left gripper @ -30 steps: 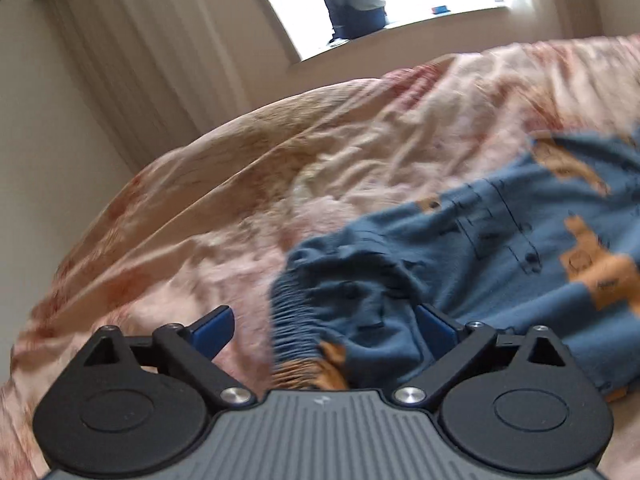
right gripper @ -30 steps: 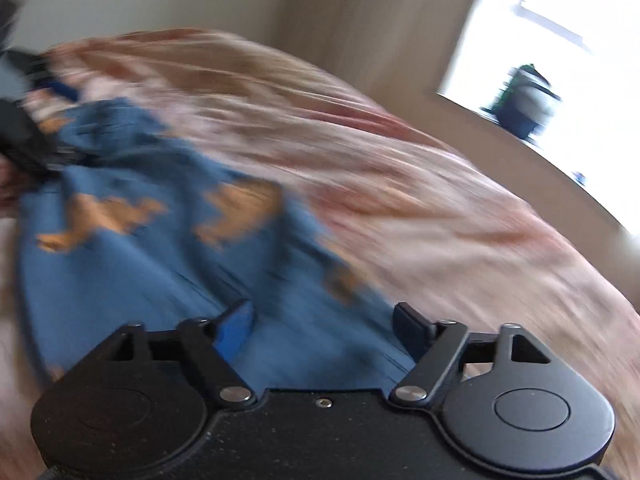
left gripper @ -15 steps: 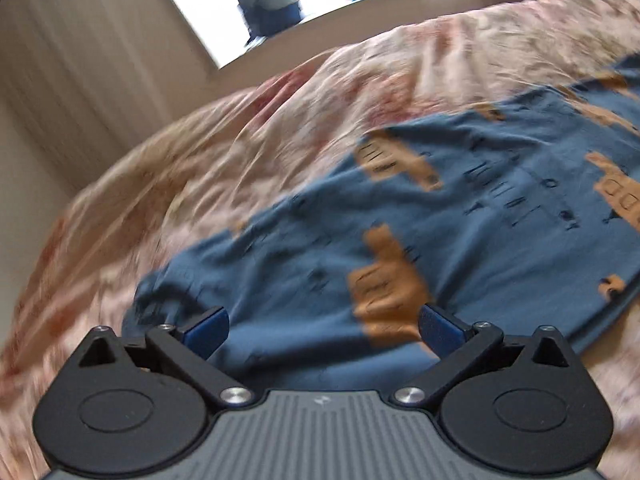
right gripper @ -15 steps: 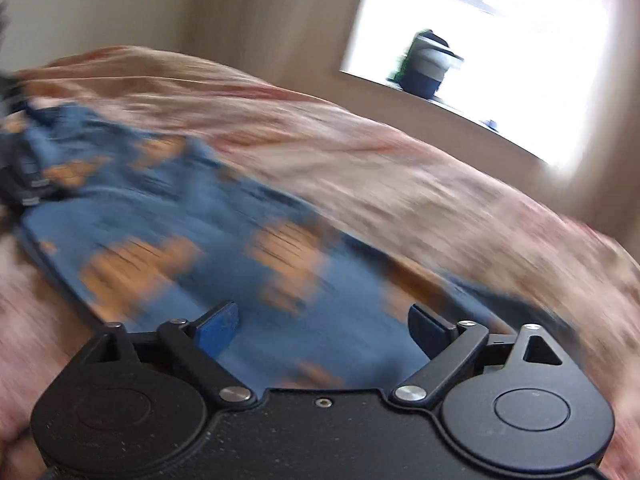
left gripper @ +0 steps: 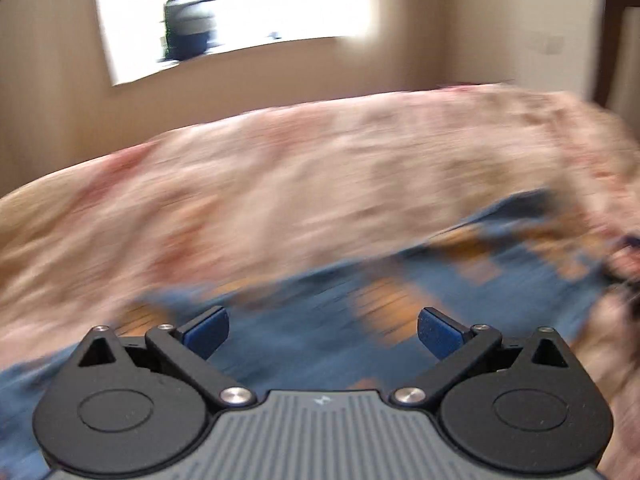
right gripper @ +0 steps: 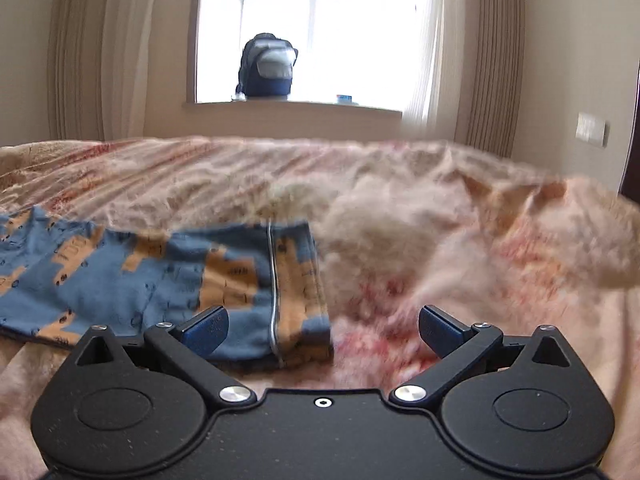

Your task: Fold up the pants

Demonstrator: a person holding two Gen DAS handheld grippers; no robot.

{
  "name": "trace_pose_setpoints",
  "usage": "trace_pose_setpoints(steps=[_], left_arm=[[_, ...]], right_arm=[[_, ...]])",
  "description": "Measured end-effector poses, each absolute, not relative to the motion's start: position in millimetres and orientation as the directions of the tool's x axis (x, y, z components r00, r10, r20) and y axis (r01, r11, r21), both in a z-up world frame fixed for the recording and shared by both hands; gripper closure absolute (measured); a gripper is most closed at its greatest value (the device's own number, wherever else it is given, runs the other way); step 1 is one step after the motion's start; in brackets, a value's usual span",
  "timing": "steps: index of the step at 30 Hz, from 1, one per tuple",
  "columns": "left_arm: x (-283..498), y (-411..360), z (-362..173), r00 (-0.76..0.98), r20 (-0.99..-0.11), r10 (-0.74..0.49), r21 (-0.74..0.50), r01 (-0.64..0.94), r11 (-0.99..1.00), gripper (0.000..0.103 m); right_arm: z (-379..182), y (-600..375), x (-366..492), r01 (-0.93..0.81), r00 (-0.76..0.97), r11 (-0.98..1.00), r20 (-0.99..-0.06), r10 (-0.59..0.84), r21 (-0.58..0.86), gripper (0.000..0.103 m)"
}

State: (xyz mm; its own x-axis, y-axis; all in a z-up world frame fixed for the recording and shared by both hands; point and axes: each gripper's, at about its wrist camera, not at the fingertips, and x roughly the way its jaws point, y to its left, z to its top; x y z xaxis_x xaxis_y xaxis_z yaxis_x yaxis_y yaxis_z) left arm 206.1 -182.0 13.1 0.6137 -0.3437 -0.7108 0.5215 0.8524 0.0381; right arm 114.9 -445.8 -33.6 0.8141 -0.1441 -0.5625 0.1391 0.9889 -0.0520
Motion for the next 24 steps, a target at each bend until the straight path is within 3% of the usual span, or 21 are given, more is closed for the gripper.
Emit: trace_pose_setpoints(steps=[4, 6, 9, 12, 15, 19, 24], left_arm=[[225, -268, -7, 0.538, -0.72, -0.439, 0.002, 0.634, 0.774, 0.0], [235, -295, -11, 0.517, -0.715, -0.471, -0.021, 0.657, 0.753, 0.0], [245, -329, -20, 0.522, -0.729, -0.442, 0.037, 0.676, 0.736, 0.0], [254, -350, -33, 0.536, -0.755, -0.377, 0.115, 0.675, 0.729, 0.0], [259, -349, -30, 0.523, -0.759, -0.388, 0.076, 0.662, 0.745, 0.0], [261, -344, -12, 0.486, -0.744, -0.459, -0.025, 0.666, 0.745, 0.0], [264, -355, -1, 0.318, -0.743, -0.589, -0.252, 0.683, 0.686, 0.0]], right_arm=[[-38, -463, 100, 0.241, 0.796, 0.97, -0.572, -0.197, 0.002, 0.003], [-36, -461, 92, 0.26, 0.791, 0.964, -0.559, -0.248, -0.061, 0.003], [-33, -462, 82, 0.274, 0.804, 0.958, -0.525, -0.278, -0.088, 0.003], [-26, -462, 77, 0.224, 0.846, 0.974, -0.49, -0.209, -0.028, 0.004], [-20, -459, 78, 0.117, 0.869, 0.991, -0.49, -0.073, 0.06, 0.007], [-19, -467, 92, -0.024, 0.837, 0.97, -0.525, 0.152, 0.243, 0.008], [-32, -491, 104, 0.029, 0.802, 0.87, -0.531, 0.273, 0.491, 0.004]])
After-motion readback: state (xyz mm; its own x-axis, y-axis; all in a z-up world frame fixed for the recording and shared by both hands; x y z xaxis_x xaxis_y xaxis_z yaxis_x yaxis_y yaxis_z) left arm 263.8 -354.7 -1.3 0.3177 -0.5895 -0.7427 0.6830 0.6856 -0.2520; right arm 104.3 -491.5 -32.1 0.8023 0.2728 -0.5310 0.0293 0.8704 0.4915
